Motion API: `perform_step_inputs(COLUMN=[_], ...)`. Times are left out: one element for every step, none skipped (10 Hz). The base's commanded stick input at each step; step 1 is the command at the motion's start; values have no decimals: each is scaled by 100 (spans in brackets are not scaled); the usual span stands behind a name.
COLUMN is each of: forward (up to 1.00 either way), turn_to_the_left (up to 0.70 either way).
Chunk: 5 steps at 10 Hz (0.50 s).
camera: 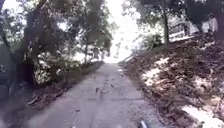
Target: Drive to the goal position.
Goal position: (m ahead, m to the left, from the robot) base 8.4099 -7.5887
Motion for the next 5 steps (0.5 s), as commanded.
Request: perform_step_inputs(forward=[50,50,50,50,50], turn_to_the_left=[0,0,0,0,0])
